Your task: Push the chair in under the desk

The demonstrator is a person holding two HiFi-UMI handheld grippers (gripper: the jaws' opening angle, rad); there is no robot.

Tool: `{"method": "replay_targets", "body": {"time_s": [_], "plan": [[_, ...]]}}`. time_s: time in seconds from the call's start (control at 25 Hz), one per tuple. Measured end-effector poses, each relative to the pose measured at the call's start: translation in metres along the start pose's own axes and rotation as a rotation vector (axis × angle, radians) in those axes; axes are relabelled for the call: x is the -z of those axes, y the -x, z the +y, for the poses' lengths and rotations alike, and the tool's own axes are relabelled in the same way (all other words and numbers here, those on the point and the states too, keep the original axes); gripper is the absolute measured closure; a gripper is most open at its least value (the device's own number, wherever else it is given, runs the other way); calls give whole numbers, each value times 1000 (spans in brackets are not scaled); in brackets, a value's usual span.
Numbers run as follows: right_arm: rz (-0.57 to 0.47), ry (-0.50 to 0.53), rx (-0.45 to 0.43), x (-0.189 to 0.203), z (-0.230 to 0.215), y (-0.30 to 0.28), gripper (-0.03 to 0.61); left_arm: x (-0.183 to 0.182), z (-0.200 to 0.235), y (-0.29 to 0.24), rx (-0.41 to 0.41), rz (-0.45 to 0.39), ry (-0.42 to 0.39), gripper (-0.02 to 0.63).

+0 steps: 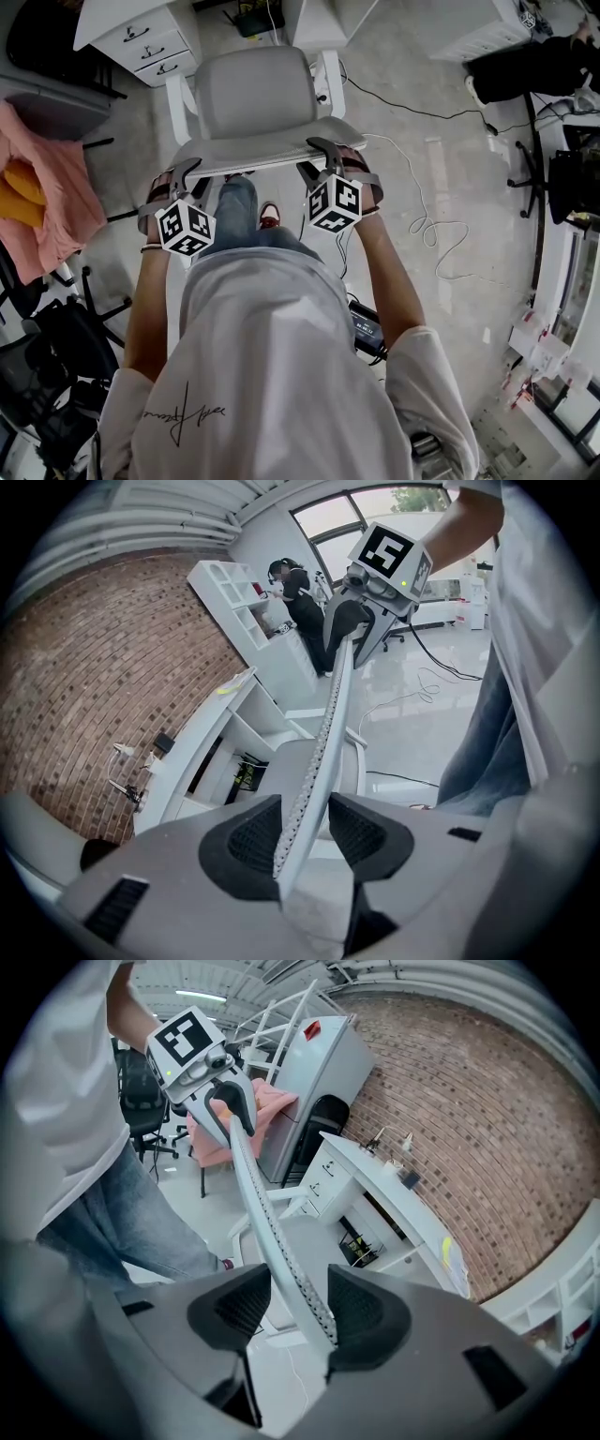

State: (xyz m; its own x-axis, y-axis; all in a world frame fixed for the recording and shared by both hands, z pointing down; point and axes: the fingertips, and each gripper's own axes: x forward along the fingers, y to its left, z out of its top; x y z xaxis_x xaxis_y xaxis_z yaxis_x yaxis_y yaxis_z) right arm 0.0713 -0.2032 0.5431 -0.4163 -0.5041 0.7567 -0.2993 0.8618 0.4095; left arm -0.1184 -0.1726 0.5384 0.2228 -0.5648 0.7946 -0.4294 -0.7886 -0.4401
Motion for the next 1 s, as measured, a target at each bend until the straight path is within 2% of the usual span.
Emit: {"method": "replay_targets", "body": {"time_s": [0.36, 0.72, 1.0], "plan": [[13, -3, 23, 4, -16, -5, 366, -9, 11, -9, -29, -10, -7, 457], [22, -3, 56, 12, -49, -21, 357, -25, 31, -31, -26, -10, -9, 457], [22, 15, 50, 8, -78, -39, 353, -32, 53, -45, -38, -3, 2, 460]]}}
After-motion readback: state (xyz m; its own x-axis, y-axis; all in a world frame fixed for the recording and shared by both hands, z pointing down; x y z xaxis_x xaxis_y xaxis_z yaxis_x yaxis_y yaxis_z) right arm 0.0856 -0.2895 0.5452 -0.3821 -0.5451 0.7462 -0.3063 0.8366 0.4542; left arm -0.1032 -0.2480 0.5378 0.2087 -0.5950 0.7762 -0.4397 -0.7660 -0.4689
